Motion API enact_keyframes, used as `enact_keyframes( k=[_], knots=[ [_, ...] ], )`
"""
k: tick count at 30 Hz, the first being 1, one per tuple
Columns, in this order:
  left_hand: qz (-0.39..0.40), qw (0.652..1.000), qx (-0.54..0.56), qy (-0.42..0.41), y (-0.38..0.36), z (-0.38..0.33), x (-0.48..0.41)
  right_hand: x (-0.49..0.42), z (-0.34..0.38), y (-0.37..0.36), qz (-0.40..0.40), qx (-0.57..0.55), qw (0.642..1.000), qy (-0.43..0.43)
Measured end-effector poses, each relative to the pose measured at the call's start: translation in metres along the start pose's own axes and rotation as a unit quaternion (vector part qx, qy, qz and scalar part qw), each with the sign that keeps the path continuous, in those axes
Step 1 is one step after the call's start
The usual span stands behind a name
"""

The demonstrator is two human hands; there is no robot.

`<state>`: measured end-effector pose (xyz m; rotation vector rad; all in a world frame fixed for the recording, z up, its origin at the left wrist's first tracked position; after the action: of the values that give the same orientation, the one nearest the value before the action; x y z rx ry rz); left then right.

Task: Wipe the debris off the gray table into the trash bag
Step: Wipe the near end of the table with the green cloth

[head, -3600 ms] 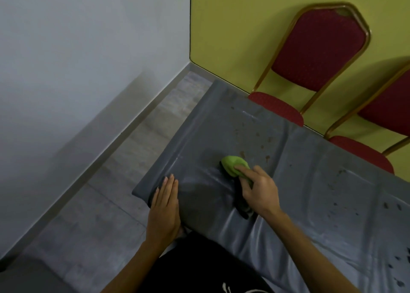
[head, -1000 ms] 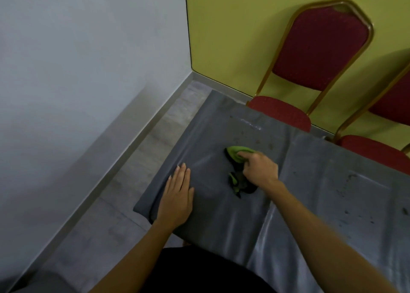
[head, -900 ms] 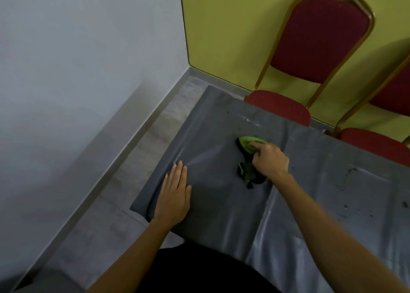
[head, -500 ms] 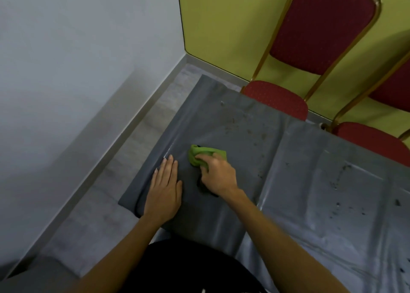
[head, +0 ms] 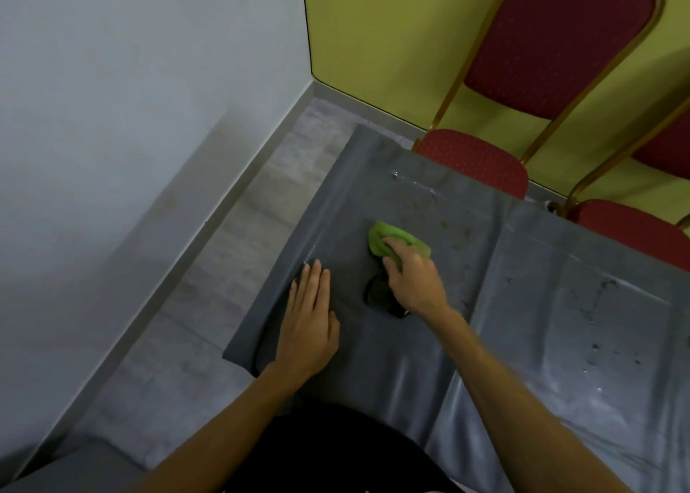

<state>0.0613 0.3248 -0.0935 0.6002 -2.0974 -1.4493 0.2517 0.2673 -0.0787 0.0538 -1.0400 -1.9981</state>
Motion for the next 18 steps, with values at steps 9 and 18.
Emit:
enact_keyframes(
  k=[9, 18],
  knots=[
    [-0.021, 0.998, -0.026, -0.056, -0.004, 0.013, -0.018, 0.011, 0.015, -0.009, -0.009, 0.132, 0.991, 0.019],
    [-0.038, 0.998, -0.006, -0.048, -0.001, 0.014, -0.019, -0.022, -0.012, 0.071, -0.086, 0.103, 0.989, -0.067]
  ],
)
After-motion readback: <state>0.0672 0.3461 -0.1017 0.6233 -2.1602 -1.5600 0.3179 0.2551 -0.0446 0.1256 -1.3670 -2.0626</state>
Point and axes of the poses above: each hand's wrist, its own x-axis away from the middle knuckle, its own y-axis out of the back of the hand, z = x × y, the point moved 10 cm from there along -x, towards the middle knuckle, and after that the axes turned 7 degrees about -x, right-handed, at the moved point
